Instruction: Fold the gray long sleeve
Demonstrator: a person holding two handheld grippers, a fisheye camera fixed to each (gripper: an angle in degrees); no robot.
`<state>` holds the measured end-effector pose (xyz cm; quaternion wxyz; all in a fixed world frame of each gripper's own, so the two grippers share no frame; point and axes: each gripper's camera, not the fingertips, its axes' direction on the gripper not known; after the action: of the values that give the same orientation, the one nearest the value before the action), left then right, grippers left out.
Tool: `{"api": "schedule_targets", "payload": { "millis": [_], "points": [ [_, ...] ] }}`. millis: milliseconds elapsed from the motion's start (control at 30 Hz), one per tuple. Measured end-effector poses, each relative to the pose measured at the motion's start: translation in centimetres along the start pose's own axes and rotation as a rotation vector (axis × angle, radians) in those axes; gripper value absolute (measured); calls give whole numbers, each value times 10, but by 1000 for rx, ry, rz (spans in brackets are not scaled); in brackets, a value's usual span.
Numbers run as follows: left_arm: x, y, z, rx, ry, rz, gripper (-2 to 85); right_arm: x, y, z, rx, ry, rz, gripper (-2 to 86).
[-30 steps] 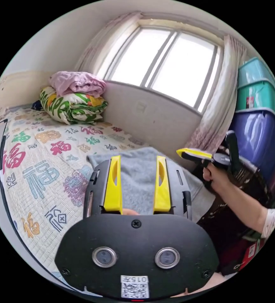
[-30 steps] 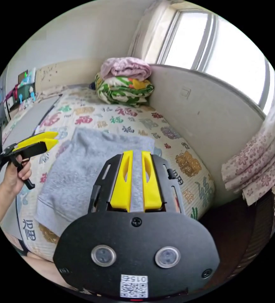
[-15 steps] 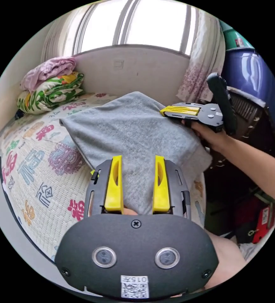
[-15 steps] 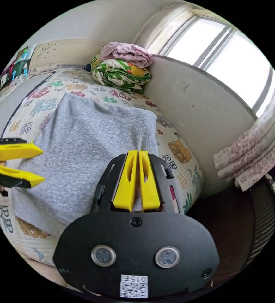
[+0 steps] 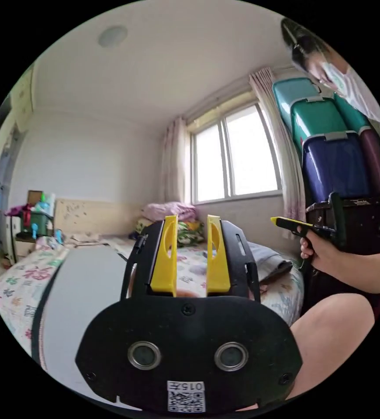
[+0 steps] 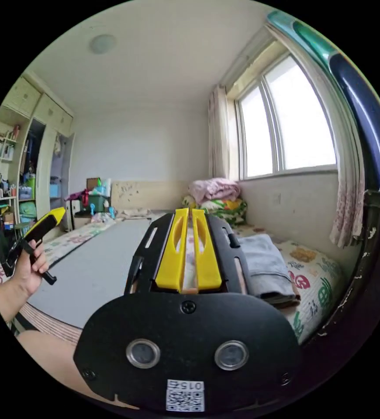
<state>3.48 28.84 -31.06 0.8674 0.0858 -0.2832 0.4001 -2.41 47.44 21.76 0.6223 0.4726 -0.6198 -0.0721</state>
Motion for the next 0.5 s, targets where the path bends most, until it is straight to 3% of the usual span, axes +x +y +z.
{"api": "schedule_targets", "payload": {
  "millis": [100, 267, 400, 500],
  "points": [
    [-20, -12, -39, -27, -39, -10, 112, -42, -11, -52, 117, -73, 32, 82],
    [-71, -30, -76, -67, -180, -55, 135, -69, -36, -94, 113, -415, 143, 145],
    [-176, -62, -107, -129, -326, -362, 164, -96, -52, -115, 65, -527, 85, 178],
    [-237, -96, -146, -169, -536, -387, 192, -108, -41, -120, 0, -614, 65, 195]
  ]
}}
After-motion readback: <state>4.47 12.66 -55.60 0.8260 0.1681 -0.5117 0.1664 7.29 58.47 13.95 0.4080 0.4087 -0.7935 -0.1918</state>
